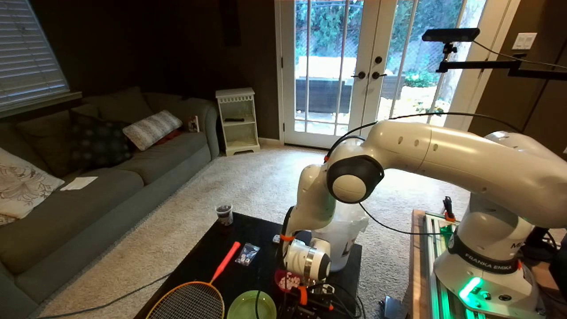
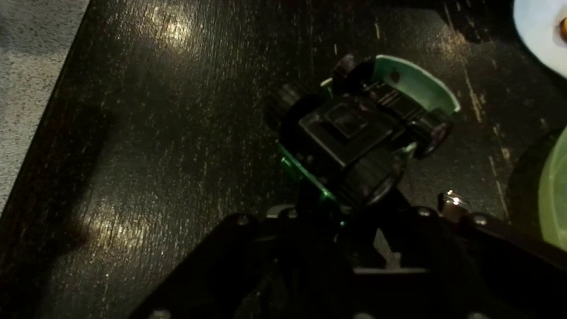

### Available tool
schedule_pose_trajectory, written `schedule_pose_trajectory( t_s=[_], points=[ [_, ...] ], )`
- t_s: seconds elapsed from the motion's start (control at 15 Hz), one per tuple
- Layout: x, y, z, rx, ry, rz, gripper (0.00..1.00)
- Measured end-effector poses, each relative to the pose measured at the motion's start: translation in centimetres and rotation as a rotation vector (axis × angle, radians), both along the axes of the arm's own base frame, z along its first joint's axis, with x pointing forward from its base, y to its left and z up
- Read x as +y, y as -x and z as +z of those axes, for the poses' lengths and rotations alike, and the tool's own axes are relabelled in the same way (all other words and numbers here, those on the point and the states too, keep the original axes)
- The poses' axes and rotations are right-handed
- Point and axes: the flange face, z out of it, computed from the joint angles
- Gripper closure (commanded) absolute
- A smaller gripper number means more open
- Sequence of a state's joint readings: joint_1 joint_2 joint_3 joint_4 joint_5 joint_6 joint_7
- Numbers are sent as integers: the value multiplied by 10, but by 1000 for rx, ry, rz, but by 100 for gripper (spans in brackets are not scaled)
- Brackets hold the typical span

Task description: Pick up the green object and put it back down

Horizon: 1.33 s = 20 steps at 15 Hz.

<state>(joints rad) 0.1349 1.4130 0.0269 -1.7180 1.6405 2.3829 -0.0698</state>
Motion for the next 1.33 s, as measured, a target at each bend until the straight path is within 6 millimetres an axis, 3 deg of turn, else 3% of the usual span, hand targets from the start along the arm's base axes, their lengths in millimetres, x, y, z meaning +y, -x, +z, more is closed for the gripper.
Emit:
schedule_pose_trajectory(
  t_s=[0.27,0.47,0.87,1.33],
  points=[
    [6,-8,15,-30,114,12,87],
    [26,-8,36,-59,272,43,87],
    [85,16,68,-134,618,172,87],
    [113,30,103,-295,1003,273,87]
  ],
)
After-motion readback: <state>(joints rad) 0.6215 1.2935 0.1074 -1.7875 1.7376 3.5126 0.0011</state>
